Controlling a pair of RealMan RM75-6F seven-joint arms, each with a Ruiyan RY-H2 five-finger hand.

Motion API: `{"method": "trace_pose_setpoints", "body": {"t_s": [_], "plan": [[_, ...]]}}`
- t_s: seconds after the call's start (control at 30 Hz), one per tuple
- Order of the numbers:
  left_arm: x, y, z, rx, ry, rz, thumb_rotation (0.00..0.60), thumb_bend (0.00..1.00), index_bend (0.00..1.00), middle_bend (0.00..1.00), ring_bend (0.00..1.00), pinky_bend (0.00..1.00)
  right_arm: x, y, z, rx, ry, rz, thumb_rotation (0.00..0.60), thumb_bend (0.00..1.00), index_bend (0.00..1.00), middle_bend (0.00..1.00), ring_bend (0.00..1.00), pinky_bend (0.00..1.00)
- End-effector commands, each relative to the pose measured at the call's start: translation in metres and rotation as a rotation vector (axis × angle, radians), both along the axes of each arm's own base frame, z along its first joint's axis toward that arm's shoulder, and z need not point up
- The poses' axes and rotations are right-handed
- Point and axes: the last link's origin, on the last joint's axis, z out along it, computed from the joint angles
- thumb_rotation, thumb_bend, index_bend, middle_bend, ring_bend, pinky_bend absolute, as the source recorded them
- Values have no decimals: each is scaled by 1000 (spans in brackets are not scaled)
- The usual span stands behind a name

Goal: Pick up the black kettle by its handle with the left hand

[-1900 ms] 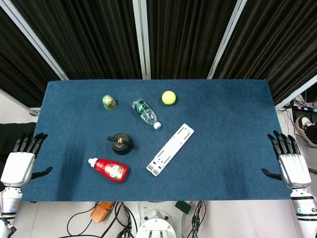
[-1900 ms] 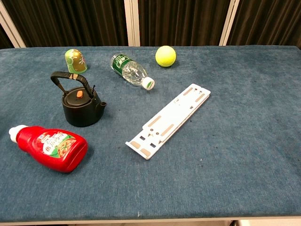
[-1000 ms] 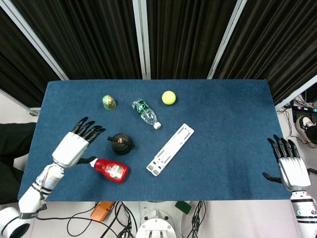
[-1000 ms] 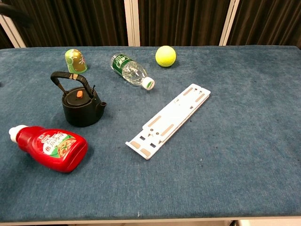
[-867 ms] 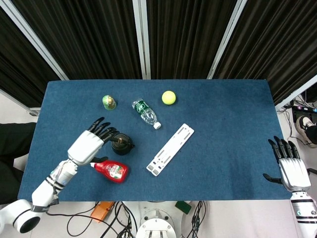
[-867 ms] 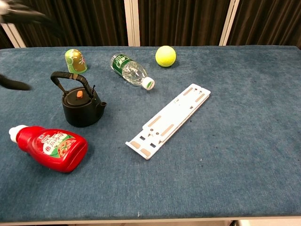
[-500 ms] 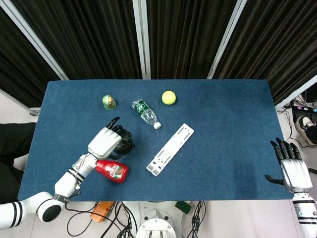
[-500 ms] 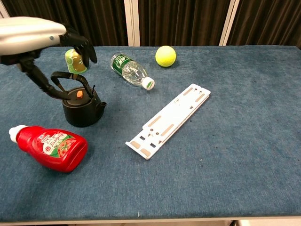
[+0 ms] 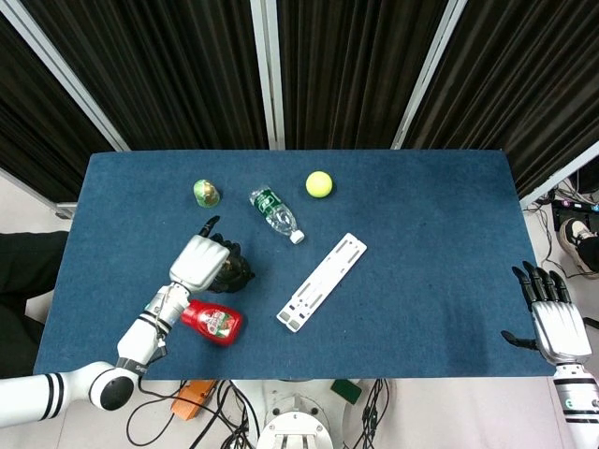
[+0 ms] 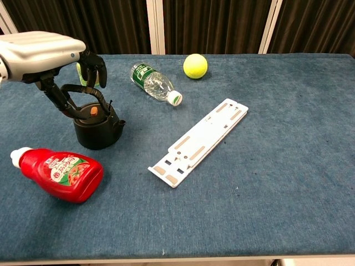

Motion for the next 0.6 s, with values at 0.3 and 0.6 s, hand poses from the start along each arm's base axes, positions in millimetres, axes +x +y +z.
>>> {"method": "trace_pose_setpoints", "body": {"t_s": [0.3,0.6], "plan": [[-5,2,-5,-13,23,34,600,103,460,538,428,0,1,-3,-1,3,2,0,600,39,0,0,0,0],[-6,1,-8,-35,18,48,600,103,537,608,485,0,1,-6,-2,9,1,-1,600,39,0,0,0,0]]}}
